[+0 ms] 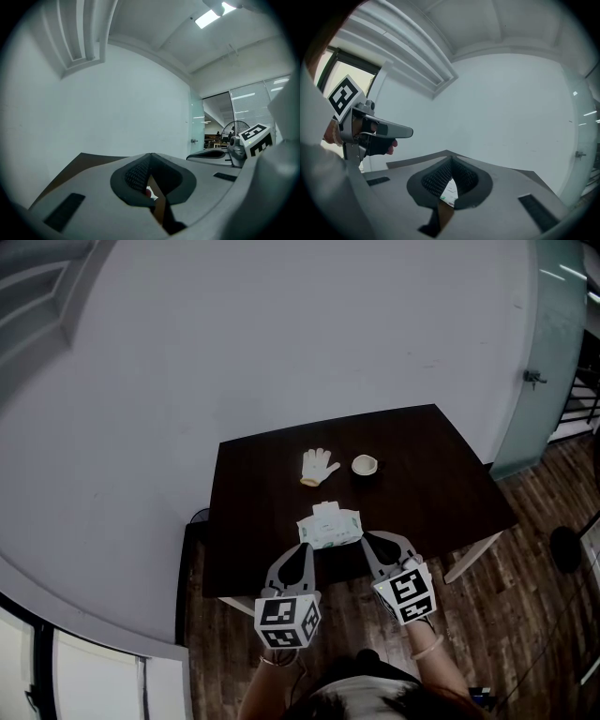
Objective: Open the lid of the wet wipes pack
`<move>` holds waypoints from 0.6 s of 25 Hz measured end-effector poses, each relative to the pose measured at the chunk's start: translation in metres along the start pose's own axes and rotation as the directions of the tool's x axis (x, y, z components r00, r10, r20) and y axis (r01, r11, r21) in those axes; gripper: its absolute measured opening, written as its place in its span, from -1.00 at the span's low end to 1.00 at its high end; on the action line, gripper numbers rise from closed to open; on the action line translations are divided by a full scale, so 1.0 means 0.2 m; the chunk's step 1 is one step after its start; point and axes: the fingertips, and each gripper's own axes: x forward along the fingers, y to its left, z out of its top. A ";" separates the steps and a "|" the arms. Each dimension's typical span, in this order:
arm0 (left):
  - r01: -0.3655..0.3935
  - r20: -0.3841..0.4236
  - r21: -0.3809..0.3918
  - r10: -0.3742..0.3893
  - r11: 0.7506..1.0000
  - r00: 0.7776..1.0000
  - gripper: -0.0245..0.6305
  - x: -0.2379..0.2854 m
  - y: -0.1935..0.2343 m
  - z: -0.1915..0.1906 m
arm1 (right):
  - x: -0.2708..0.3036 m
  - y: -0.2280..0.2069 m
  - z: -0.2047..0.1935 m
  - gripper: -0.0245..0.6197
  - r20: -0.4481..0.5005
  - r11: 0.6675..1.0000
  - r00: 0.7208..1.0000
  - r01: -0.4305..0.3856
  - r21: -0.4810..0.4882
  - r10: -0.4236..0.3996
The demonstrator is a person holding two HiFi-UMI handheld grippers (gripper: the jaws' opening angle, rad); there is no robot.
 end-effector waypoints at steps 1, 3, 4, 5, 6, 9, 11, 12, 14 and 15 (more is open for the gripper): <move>-0.001 0.002 -0.002 0.001 1.000 1.000 -0.88 0.00 -0.01 0.00 | -0.01 -0.01 0.01 -0.90 0.002 1.000 1.000 -0.004 0.000 0.004; -0.002 0.008 0.002 0.002 1.000 1.000 -0.88 0.01 -0.04 0.02 | -0.03 -0.03 0.02 -0.90 0.011 1.000 1.000 -0.009 -0.005 0.009; -0.002 0.011 0.003 0.002 1.000 1.000 -0.88 0.01 -0.06 0.03 | -0.04 -0.04 0.03 -0.90 0.017 1.000 1.000 -0.011 -0.009 0.011; -0.004 0.013 0.003 0.004 1.000 1.000 -0.88 0.02 -0.07 0.04 | -0.05 -0.04 0.04 -0.90 0.023 1.000 1.000 -0.014 -0.013 0.014; -0.005 0.014 0.003 0.005 1.000 1.000 -0.88 0.02 -0.08 0.04 | -0.06 -0.05 0.05 -0.90 0.028 1.000 0.999 -0.017 -0.016 0.018; -0.011 0.011 0.003 0.011 1.000 1.000 -0.88 0.04 -0.11 0.04 | -0.08 -0.07 0.06 -0.90 0.035 1.000 0.999 -0.028 -0.009 0.028; -0.011 0.006 0.000 0.011 1.000 1.000 -0.88 0.05 -0.13 0.03 | -0.09 -0.09 0.06 -0.90 0.041 1.000 0.999 -0.031 0.001 0.031; -0.010 0.005 -0.002 0.010 1.000 1.000 -0.88 0.06 -0.13 0.03 | -0.09 -0.10 0.06 -0.90 0.044 0.999 0.999 -0.032 0.003 0.031; -0.009 0.006 -0.002 0.009 1.000 1.000 -0.88 0.07 -0.15 0.03 | -0.10 -0.11 0.06 -0.90 0.044 0.999 0.998 -0.035 0.007 0.035; -0.008 0.007 -0.001 0.008 1.000 1.000 -0.88 0.07 -0.15 0.03 | -0.10 -0.11 0.06 -0.90 0.040 0.999 0.999 -0.037 0.009 0.037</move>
